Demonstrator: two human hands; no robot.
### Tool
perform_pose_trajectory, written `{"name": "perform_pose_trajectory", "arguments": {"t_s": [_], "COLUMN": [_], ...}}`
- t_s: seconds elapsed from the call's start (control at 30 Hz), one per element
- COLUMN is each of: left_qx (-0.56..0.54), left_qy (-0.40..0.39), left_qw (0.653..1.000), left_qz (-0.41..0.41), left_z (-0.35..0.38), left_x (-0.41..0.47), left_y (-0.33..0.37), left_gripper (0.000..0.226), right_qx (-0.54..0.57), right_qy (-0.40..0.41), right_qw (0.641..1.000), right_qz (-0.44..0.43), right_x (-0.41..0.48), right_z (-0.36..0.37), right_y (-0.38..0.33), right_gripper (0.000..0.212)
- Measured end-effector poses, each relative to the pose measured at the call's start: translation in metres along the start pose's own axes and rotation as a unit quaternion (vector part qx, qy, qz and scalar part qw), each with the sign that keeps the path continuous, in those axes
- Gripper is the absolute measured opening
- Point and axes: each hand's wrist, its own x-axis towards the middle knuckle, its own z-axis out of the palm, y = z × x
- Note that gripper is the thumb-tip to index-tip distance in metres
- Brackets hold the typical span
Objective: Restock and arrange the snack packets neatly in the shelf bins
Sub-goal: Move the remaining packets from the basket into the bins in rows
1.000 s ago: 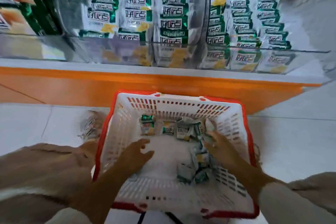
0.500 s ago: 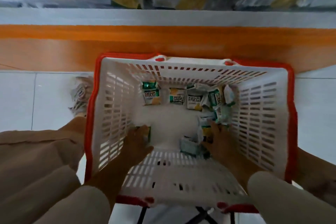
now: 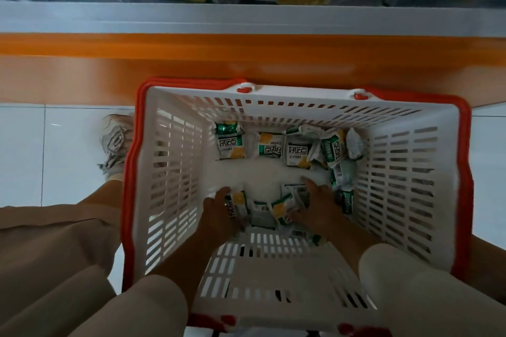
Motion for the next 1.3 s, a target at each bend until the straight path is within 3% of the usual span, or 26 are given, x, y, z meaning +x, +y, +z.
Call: {"name": "perform_pose_trajectory", "arguments": {"t_s": [0.17,0.27,0.4,0.53,0.7,0.9,0.97,1.17,1.3], "left_qx": [0.039,0.005,-0.065,-0.156,-0.297,-0.360,-0.386,-0.347,-0.369], "left_qy": [0.033,0.011,-0.002,0.016,0.059,0.052,0.030,-0.027,-0.066], "left_qw": [0.997,0.999,0.996,0.984,0.945,0.902,0.888,0.878,0.857], "left_qz": [0.060,0.045,0.065,0.084,0.120,0.232,0.250,0.330,0.353], "left_z": [-0.002,-0.003,0.001,0.002,-0.022,-0.059,-0.070,-0.093,-0.109], "left_x": [0.004,0.001,-0.007,-0.026,-0.063,-0.134,-0.167,-0.239,-0.270], "left_y": [-0.004,-0.005,0.003,0.036,0.096,0.161,0.178,0.212,0.234], "left_gripper": [0.057,0.047,0.048,0.055,0.048,0.024,0.031,0.084,0.074], "right_qx": [0.006,0.084,0.151,0.226,0.372,0.445,0.444,0.379,0.326], "right_qy": [0.023,0.010,0.002,0.037,0.099,0.173,0.184,0.206,0.197], "right_qw": [1.000,0.996,0.988,0.973,0.922,0.865,0.855,0.857,0.867], "right_qz": [-0.016,-0.017,-0.005,-0.008,-0.035,-0.155,-0.192,-0.283,-0.322], "right_x": [0.004,0.003,-0.001,-0.018,-0.064,-0.143,-0.170,-0.243,-0.281], "right_z": [0.013,0.017,0.016,0.000,-0.046,-0.098,-0.108,-0.141,-0.177], "right_y": [-0.003,-0.002,-0.007,-0.015,-0.050,-0.093,-0.104,-0.122,-0.120], "right_gripper": [0.062,0.059,0.075,0.053,0.054,0.052,0.049,0.053,0.061]}}
